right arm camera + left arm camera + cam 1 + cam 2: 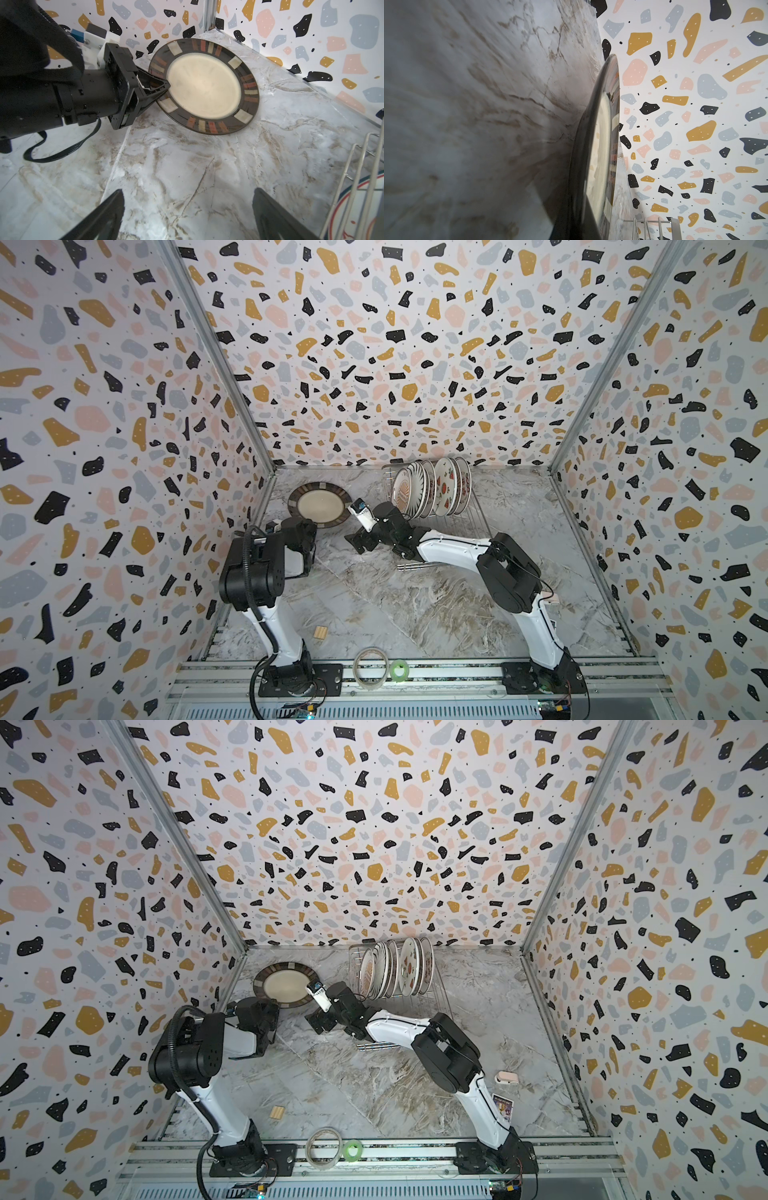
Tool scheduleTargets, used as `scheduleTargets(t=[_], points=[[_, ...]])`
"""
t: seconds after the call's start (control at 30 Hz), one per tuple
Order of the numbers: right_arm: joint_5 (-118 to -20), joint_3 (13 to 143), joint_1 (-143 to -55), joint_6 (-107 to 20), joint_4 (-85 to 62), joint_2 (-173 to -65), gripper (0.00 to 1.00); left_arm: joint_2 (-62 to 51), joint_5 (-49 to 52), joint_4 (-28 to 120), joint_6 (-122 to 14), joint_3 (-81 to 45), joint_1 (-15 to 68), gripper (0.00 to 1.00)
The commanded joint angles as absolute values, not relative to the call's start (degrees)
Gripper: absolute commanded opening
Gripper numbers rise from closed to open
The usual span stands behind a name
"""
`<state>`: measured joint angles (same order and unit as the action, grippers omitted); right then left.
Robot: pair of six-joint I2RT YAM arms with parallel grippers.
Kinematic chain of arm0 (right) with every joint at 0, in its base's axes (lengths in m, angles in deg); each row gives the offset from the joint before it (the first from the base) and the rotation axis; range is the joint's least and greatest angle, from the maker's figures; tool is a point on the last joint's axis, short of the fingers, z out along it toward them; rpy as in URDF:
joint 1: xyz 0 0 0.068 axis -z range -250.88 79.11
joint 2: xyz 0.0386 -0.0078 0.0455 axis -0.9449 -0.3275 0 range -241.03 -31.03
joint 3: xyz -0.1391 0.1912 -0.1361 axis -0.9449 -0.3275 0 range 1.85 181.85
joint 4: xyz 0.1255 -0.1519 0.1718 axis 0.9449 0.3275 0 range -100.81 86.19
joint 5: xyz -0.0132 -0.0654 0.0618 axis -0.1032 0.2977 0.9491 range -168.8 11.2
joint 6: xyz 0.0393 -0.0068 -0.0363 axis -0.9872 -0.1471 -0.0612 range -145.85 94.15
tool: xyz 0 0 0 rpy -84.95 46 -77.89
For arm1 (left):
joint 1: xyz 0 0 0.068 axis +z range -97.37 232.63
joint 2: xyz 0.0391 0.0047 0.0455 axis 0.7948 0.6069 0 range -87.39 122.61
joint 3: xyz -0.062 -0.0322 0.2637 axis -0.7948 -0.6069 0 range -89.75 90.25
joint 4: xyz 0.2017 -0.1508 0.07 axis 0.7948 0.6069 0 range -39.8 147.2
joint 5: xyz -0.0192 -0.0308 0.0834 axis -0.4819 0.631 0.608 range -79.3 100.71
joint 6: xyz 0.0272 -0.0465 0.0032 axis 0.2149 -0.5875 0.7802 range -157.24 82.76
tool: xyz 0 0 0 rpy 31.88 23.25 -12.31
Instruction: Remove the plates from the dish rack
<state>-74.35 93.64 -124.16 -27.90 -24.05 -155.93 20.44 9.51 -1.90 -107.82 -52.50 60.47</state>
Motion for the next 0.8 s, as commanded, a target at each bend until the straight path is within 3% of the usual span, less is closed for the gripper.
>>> scheduleTargets(t=[0.0,0.77], points=[[-74.45,95.33,-124.37,-28.28,-22.57,-155.79,0.97,21.66,9.93,-5.07,-106.23,-50.60,60.91,0.09],[-74.50,92.12,-124.37,-28.60,-24.21,-153.39,0.97,21.07,10.54,-6.13,-106.16,-52.50,61.77,0.29]])
